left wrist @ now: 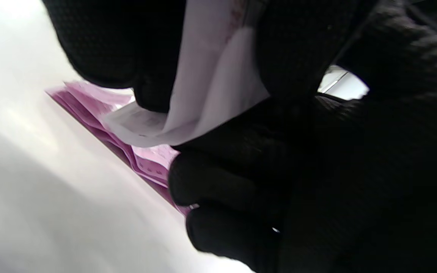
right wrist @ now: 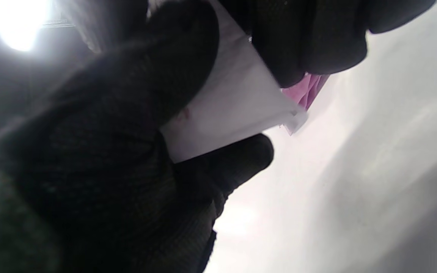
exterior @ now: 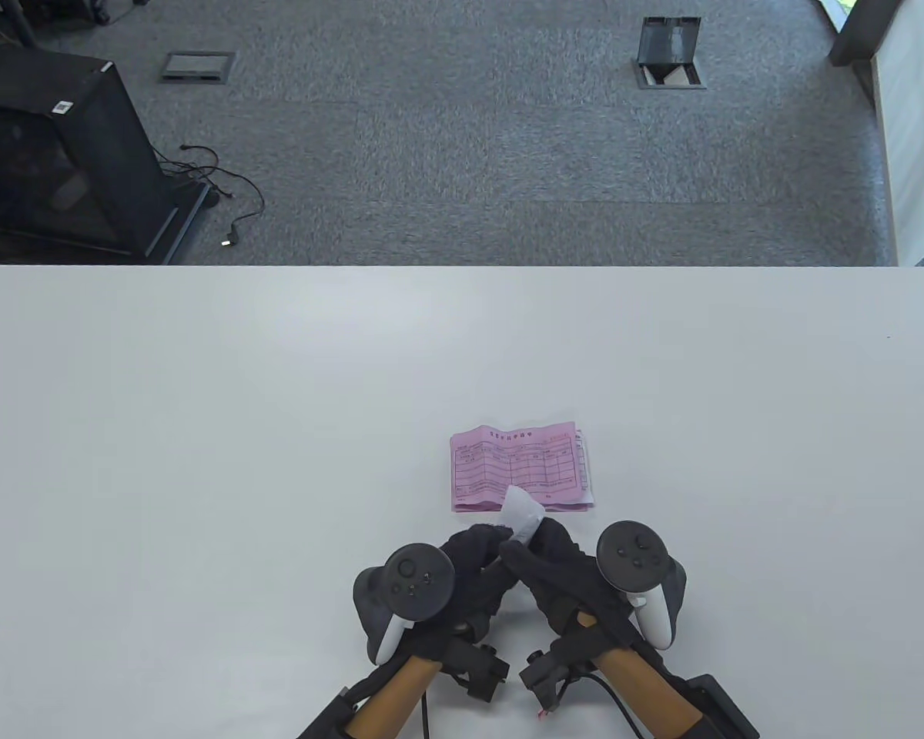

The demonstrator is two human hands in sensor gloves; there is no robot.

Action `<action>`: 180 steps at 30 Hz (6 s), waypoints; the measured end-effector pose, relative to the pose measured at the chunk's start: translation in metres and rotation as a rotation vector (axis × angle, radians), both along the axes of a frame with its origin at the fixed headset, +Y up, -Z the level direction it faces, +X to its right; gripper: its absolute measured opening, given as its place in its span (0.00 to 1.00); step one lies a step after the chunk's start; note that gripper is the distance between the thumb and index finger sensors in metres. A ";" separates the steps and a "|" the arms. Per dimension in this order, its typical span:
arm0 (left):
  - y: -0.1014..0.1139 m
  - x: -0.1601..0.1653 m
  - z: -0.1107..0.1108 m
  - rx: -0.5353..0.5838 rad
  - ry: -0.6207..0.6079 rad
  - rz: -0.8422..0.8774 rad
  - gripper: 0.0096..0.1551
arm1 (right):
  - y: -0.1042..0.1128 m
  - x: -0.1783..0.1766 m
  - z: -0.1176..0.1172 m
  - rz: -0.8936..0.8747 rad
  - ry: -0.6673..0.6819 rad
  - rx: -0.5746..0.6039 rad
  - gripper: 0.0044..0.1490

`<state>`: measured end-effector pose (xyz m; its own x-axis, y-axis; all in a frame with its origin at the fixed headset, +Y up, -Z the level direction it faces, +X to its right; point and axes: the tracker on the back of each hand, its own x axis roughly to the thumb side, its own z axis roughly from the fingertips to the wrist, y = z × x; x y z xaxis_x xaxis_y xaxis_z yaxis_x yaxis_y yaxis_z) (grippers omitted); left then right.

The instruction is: Unfold folded invoices and stack

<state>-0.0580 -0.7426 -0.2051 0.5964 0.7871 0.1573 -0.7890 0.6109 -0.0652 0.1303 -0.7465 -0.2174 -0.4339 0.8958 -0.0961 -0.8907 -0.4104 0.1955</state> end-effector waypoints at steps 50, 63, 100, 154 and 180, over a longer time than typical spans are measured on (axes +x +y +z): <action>-0.028 -0.017 -0.012 -0.242 0.041 -0.860 0.50 | -0.017 0.032 -0.023 0.897 0.075 0.205 0.24; -0.032 -0.024 -0.010 -0.260 -0.029 -0.912 0.34 | 0.007 0.045 -0.018 1.035 -0.023 0.227 0.35; -0.037 -0.033 -0.011 -0.347 -0.088 -0.826 0.41 | -0.026 0.047 -0.018 1.120 0.241 0.164 0.38; -0.037 -0.033 -0.011 -0.353 -0.093 -0.836 0.42 | -0.032 0.062 -0.021 0.829 0.161 0.043 0.44; -0.037 -0.030 -0.012 -0.341 -0.102 -0.845 0.42 | -0.040 0.048 -0.016 0.779 -0.028 -0.107 0.21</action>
<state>-0.0875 -0.7799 -0.2167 0.9908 0.1092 0.0799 -0.0693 0.9168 -0.3933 0.1788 -0.7862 -0.2337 -0.9292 0.3199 -0.1848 -0.3594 -0.8987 0.2514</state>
